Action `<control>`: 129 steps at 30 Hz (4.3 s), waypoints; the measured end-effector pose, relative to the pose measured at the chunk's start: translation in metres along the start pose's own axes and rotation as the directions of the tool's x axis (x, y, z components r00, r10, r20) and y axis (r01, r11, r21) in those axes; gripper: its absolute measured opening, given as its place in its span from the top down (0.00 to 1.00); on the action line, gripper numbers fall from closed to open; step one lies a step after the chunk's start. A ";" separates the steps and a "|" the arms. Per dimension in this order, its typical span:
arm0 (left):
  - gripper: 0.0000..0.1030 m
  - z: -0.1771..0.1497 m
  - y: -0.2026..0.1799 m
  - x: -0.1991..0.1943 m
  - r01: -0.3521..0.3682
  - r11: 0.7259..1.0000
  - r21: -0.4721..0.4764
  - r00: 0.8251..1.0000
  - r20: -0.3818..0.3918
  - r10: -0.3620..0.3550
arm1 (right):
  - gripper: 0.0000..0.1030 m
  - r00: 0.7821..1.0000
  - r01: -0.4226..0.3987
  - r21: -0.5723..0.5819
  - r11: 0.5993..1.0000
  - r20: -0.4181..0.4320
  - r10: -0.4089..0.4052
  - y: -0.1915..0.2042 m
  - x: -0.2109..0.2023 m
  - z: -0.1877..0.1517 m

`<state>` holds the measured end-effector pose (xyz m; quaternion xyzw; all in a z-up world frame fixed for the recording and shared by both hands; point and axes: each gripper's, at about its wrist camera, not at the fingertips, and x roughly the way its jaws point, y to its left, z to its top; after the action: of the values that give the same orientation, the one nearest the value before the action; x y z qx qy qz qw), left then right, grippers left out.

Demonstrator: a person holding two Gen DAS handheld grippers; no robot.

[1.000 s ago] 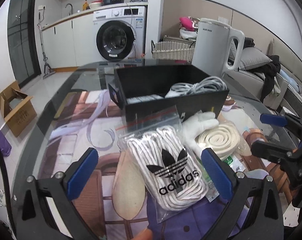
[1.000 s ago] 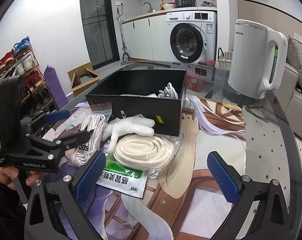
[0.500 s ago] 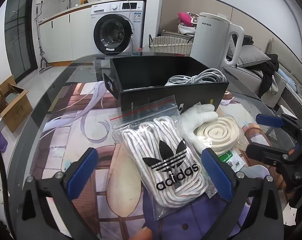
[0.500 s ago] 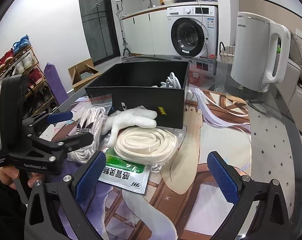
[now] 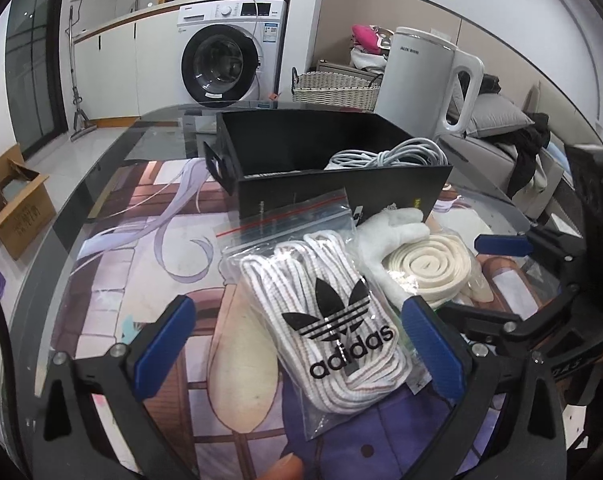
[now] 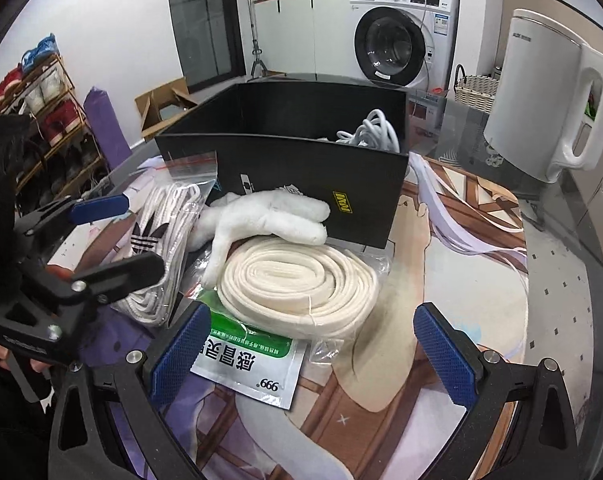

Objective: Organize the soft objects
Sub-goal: 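Grasp the clear adidas bag of laces with the left tool while the right tool grasps the bagged white rope, then lift the adidas bag and rope bag and carry both over the black box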

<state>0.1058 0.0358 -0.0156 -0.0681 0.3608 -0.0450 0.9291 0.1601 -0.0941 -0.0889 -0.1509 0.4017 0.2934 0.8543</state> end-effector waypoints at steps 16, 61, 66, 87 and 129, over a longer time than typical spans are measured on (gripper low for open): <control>0.00 0.000 0.004 0.003 0.028 0.999 -0.018 1.000 -0.014 -0.028 | 0.00 0.999 -0.028 -0.082 0.996 -0.046 0.025 0.026 0.038 0.023; 0.00 -0.001 -0.001 0.006 0.019 1.000 0.008 0.999 -0.033 -0.019 | 0.46 0.990 -0.137 -0.171 0.976 -0.040 0.132 0.017 0.006 -0.012; 0.00 -0.001 -0.001 0.007 0.019 1.000 0.005 0.999 -0.038 -0.018 | 0.55 0.990 -0.140 -0.152 0.979 -0.013 0.139 0.018 -0.007 -0.023; 0.00 0.000 -0.007 0.020 -0.033 0.999 0.006 0.990 -0.136 0.034 | 0.57 0.970 -0.173 -0.013 0.985 0.174 0.172 -0.006 -0.072 -0.059; 0.50 0.031 -0.024 -0.038 -0.031 0.998 0.055 0.999 0.023 0.030 | 0.57 0.947 -0.035 0.041 0.999 0.319 0.020 0.002 -0.096 0.000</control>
<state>0.0983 0.0205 0.0359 -0.0372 0.3501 -0.0403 0.9351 0.1099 -0.1289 -0.0145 -0.0764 0.2671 0.3165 0.9070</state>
